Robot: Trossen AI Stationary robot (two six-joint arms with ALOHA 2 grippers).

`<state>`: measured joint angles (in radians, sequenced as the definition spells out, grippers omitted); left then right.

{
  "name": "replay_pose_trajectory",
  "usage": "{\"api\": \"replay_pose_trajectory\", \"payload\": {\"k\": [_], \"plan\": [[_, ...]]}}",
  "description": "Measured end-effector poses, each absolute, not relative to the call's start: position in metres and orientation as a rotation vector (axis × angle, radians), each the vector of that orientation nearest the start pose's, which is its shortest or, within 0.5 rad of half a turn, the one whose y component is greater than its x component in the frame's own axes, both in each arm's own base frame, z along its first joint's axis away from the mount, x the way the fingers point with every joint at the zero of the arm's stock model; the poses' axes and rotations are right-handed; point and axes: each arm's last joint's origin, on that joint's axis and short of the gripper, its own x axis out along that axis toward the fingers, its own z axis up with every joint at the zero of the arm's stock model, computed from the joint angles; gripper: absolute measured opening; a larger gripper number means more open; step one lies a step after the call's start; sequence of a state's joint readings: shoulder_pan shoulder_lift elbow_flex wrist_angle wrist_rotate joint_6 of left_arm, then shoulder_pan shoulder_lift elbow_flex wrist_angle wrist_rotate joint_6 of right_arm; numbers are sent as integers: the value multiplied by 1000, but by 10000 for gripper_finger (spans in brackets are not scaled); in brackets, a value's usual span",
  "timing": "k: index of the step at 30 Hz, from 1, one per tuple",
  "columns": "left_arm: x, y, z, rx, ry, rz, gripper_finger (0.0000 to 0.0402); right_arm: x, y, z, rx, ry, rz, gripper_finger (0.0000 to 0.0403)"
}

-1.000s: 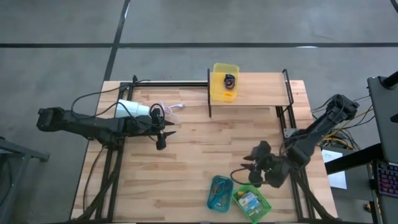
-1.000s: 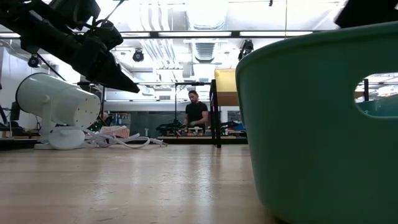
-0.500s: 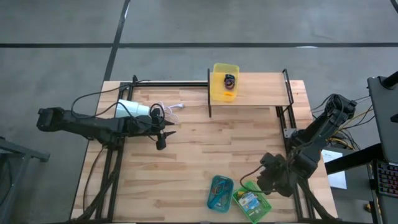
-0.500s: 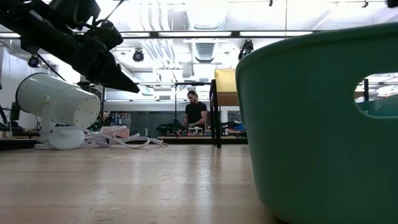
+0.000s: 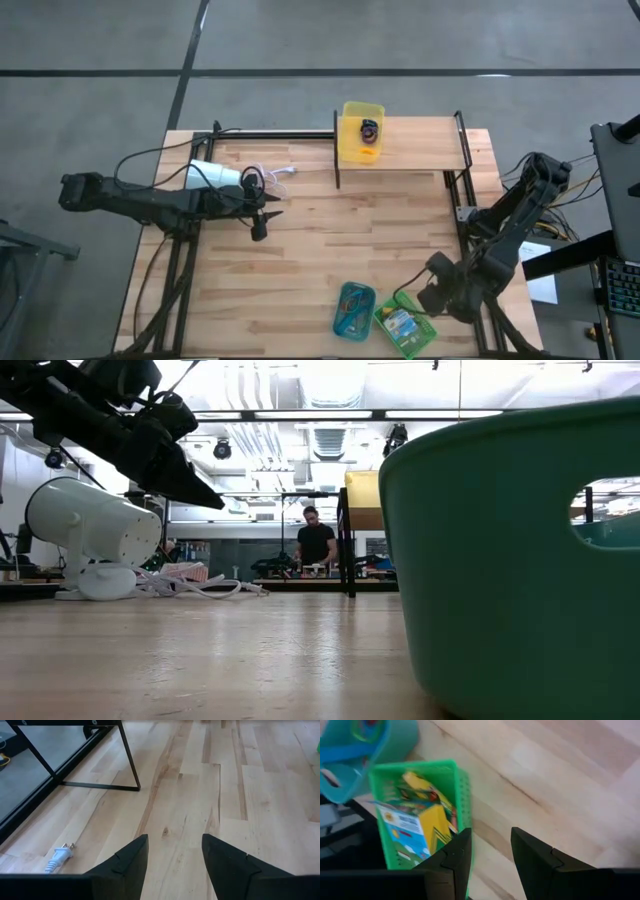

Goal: Pick & Place Office Desk Supplies
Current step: Put the green bin on the shelf

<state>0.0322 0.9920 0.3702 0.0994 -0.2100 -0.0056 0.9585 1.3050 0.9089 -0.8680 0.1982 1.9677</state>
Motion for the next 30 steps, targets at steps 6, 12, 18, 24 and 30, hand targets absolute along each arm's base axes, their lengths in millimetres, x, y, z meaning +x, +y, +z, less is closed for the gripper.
{"api": "replay_pose_trajectory", "payload": {"k": [6, 12, 18, 24, 30], "plan": [[193, 12, 183, 41, 521, 238, 189, 139, 191, 220, 1030, 1212, -578, 134], [193, 12, 183, 41, 521, 238, 190, 143, 196, 215, 1035, 1211, -575, 154], [193, 12, 183, 41, 521, 238, 190, 148, 203, 206, 1030, 1210, -578, 188], [193, 12, 183, 41, 521, 237, 190, 154, 211, 197, 1003, 1205, -555, 193], [193, 12, 183, 41, 521, 238, 190, 160, 218, 193, 974, 1191, -565, 185]]}}
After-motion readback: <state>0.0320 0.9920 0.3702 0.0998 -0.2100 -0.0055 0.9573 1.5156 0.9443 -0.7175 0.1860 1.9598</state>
